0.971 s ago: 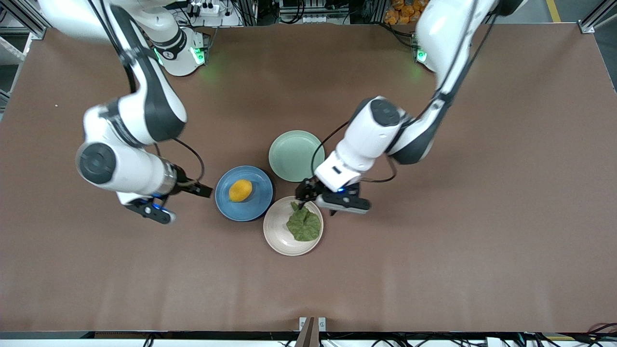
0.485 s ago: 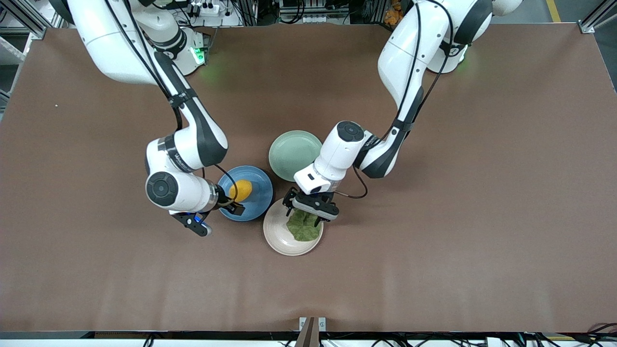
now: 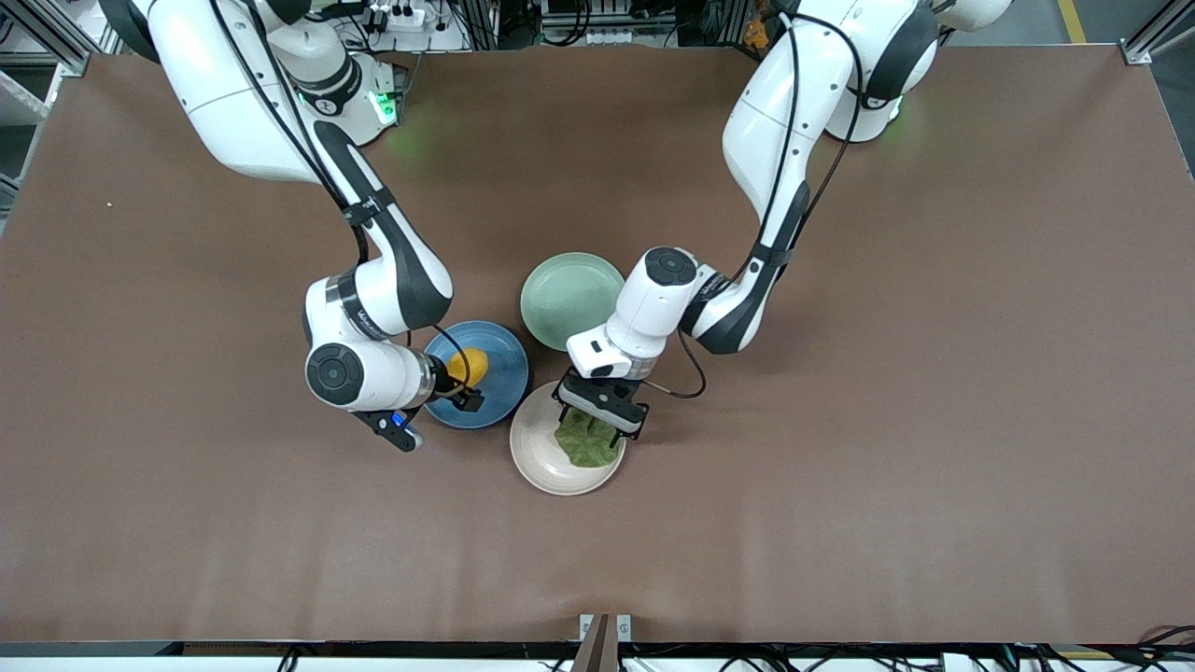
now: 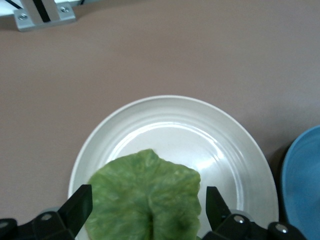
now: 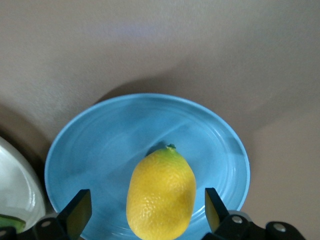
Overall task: Pick lemon and lettuce from blue and beige plates
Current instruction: 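Lower both grippers and close the right on lemon, left on lettuce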
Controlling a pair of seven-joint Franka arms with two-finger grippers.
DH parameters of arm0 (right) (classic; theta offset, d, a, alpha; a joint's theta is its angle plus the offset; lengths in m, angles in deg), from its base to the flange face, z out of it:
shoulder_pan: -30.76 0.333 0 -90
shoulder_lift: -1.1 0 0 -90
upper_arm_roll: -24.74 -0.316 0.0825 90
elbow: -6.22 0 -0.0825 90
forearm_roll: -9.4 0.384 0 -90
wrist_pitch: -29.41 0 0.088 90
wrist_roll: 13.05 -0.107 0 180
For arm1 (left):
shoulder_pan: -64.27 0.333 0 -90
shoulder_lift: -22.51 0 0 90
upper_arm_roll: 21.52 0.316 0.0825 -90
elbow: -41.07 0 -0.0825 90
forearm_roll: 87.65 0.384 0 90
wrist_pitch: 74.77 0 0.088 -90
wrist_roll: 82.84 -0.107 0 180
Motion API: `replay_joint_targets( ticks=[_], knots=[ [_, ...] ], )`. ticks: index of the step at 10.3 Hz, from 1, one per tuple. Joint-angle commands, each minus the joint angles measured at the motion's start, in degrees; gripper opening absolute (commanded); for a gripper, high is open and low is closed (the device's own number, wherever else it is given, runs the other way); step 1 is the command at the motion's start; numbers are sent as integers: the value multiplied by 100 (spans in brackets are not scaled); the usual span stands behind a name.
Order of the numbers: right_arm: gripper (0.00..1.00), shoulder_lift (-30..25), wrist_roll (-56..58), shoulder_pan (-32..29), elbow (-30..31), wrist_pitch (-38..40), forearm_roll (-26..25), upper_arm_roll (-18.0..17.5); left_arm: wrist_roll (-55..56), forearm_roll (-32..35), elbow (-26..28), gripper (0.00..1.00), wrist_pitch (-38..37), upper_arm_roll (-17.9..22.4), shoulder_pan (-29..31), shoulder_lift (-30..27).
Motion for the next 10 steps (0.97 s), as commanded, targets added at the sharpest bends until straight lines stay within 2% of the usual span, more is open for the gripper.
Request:
replay_joint_targets(
  ticks=[1,4,5,6,7,8,10],
  knots=[
    [100,44,-32,32,96,-104,118,-41,-86,97,-264,100,112,117,-110,286],
    [100,105,-23,85,210,-366,126,-50,-86,106,-238,100,103,117,-119,330],
    [94,106,21,85,272,-376,126,-67,-86,114,-220,100,103,117,-119,330],
    [48,106,178,94,281,-367,109,-68,-86,149,-212,88,103,108,-119,313],
    [5,106,310,111,281,-333,109,-68,-104,158,-203,68,103,108,-119,304],
    [0,97,346,111,272,-306,83,-59,-95,158,-194,64,103,99,-136,313],
    [0,44,792,50,220,-105,82,-59,-113,158,-159,44,94,108,-154,287]
  ],
)
